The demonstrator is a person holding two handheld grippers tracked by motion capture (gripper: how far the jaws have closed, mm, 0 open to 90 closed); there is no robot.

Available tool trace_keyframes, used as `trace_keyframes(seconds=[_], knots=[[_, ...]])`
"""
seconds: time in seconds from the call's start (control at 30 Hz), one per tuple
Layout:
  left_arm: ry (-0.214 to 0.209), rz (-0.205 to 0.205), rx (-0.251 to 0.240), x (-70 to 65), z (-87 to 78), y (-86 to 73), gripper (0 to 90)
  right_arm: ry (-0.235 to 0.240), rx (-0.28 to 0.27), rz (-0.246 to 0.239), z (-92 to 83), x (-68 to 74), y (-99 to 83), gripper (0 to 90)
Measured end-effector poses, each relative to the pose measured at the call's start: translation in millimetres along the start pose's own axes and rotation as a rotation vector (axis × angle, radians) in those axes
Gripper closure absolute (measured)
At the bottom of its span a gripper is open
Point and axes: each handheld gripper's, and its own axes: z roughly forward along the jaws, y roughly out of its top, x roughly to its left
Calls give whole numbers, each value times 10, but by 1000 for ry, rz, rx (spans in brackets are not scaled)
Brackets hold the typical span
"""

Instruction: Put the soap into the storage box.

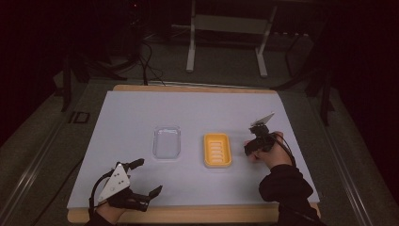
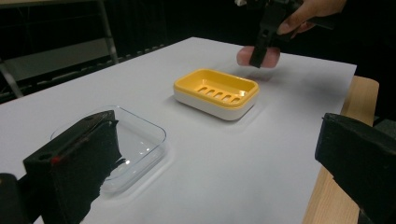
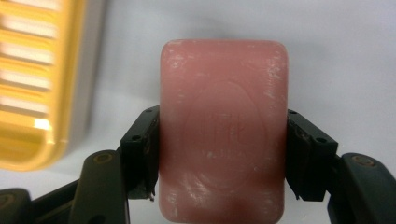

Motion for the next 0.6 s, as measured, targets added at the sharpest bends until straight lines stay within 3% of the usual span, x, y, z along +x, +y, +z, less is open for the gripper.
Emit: trace_keyframes(seconds=[0.3, 0.6], knots=[[0, 2, 4, -13, 17, 0, 6, 0, -109, 10, -315, 295, -10, 374], [0, 5, 4, -23, 22, 4, 6, 64, -231, 26, -558, 601, 3, 375]])
